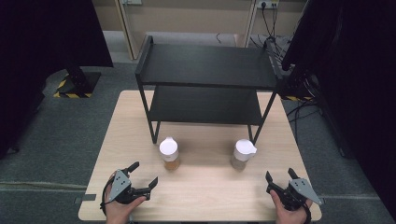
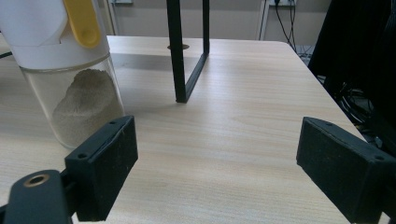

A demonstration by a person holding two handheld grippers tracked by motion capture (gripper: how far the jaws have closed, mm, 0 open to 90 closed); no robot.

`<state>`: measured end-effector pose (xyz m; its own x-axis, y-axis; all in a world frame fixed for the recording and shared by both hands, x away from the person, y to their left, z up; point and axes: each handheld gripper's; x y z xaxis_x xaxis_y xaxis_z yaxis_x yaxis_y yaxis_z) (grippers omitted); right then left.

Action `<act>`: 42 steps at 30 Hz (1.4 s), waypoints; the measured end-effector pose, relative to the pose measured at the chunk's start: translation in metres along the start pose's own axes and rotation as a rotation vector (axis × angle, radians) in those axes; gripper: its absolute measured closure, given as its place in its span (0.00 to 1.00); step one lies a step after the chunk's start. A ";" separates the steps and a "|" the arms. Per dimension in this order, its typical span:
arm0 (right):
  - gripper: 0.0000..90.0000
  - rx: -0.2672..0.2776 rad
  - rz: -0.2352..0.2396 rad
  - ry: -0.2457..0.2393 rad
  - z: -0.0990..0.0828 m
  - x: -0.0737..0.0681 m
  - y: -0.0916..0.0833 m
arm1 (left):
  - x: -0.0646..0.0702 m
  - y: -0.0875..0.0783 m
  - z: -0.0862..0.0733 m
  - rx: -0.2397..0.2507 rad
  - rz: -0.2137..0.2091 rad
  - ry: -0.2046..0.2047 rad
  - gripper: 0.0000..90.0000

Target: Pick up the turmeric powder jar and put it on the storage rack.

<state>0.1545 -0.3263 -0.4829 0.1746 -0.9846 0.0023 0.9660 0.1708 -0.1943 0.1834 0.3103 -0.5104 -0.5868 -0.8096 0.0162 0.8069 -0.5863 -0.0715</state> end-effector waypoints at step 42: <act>0.14 0.000 -0.009 0.002 0.000 -0.001 0.000 | 0.004 0.081 0.012 -0.030 -0.041 0.003 0.13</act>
<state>0.1542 -0.3249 -0.4829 0.1659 -0.9861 0.0018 0.9675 0.1624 -0.1938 0.2469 0.2595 -0.5040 -0.6192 -0.7851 0.0169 0.7801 -0.6174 -0.1010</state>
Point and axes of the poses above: each handheld gripper's, and its own axes: y roughly forward along the jaws, z roughly out of its top, x roughly to its right, and after that the axes turned 5 degrees about x, right-handed
